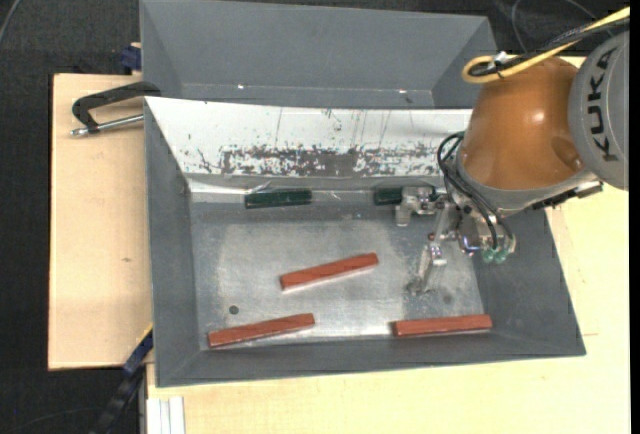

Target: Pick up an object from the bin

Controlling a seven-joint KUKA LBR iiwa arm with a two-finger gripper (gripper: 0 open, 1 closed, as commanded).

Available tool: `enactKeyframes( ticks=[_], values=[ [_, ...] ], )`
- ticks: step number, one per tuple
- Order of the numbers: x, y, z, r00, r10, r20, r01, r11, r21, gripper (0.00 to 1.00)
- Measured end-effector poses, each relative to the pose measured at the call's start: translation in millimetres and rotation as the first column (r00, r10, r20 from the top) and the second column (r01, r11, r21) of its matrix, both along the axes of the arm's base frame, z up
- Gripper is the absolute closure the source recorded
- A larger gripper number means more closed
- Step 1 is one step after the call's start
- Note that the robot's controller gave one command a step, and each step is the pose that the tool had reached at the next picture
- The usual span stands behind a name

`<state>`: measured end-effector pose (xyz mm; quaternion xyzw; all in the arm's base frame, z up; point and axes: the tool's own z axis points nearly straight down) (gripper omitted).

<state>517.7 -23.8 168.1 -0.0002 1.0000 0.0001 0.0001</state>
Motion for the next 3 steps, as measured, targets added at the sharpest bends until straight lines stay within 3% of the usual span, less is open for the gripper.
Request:
enactKeyframes(
  ticks=[1,2,3],
  values=[
    [6.9,63.4,-102.0,0.997,-0.08,-0.007,0.08,0.997,0.003,0.0],
    [8.4,59.9,-97.8,0.996,-0.084,-0.001,0.084,0.996,0.001,1.0],
    [-8.9,43.9,56.6,0.999,-0.033,0.011,0.033,0.999,0.001,1.0]
  ],
)
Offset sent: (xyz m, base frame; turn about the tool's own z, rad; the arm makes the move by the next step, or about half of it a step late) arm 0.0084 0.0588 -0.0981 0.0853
